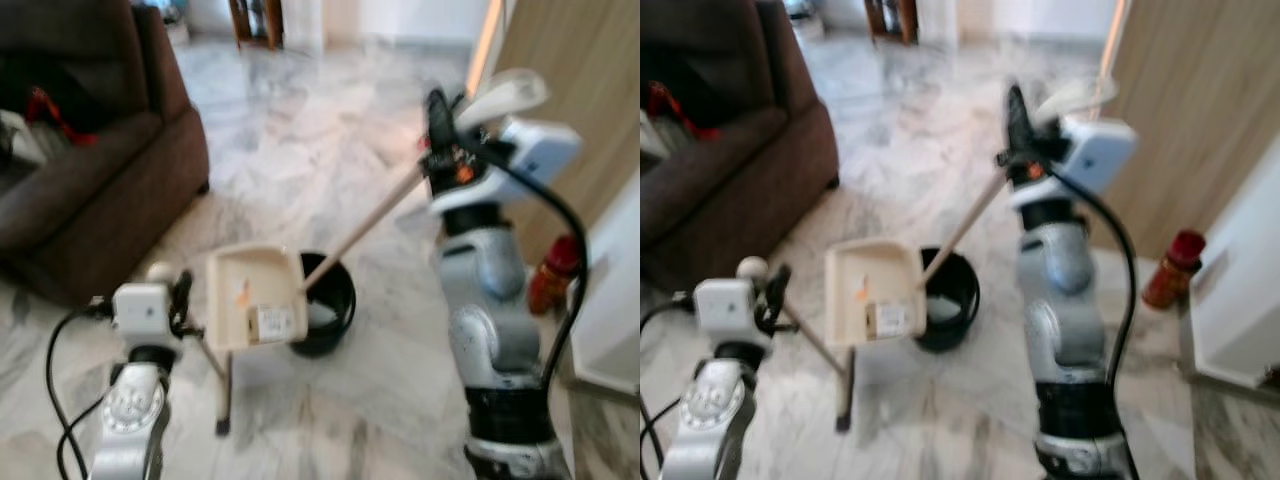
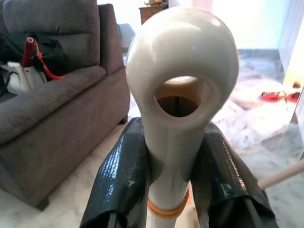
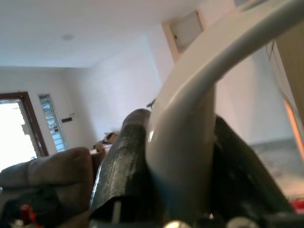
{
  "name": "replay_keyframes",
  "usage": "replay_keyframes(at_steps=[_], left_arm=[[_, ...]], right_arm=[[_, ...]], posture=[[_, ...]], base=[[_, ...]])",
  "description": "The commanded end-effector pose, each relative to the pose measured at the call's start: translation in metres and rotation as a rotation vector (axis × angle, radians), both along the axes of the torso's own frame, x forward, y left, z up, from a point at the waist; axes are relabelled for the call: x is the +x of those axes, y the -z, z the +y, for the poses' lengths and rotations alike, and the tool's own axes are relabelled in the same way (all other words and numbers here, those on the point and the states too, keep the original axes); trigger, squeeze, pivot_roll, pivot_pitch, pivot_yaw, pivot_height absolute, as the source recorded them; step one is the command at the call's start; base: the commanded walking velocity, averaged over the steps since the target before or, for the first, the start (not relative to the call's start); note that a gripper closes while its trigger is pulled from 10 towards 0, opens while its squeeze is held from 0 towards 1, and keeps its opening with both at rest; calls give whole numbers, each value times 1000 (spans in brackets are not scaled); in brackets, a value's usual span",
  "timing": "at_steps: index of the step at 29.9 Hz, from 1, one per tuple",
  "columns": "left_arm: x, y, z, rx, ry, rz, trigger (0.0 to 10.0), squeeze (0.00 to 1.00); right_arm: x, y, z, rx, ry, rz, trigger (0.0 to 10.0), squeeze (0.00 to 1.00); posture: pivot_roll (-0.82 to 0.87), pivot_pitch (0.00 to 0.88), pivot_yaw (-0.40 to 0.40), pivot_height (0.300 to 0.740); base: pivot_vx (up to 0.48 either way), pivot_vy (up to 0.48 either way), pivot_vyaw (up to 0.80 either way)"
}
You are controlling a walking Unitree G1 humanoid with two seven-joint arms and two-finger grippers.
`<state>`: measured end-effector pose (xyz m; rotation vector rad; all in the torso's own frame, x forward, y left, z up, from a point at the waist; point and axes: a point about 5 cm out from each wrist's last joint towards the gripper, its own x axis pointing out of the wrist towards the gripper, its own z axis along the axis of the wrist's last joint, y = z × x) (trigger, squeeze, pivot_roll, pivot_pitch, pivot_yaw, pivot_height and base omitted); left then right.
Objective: Sweep floor
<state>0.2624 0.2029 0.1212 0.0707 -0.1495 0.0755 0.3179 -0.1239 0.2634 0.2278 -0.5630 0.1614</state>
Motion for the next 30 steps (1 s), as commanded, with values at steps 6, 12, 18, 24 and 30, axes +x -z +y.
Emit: replay_keyframes(at_steps=[6,12,18,24,30], left_arm=[[0,-9,5,25,-14,-48,10000,0],[0,-9,5,24,-15,-49,10000,0],[0,-10,6,28,-19,-53,10000,0],[0,-10,6,26,-21,-57,10000,0],[-1,-9,6,26,-22,-56,10000,0]], right_arm=[[-8,-18,10,11,-47,-85,10000,0],[-7,-18,10,6,-54,-82,10000,0],[-7,-17,11,4,-65,-80,10000,0],[-7,-16,12,-1,-70,-78,10000,0],[-7,-15,14,-12,-75,-77,10000,0]], posture=[[76,72,49,740],[76,72,49,740],[78,67,47,740],[79,66,46,740],[79,71,46,740]], base=[[261,0,0],[268,0,0],[290,0,0],[339,0,0],[339,0,0]])
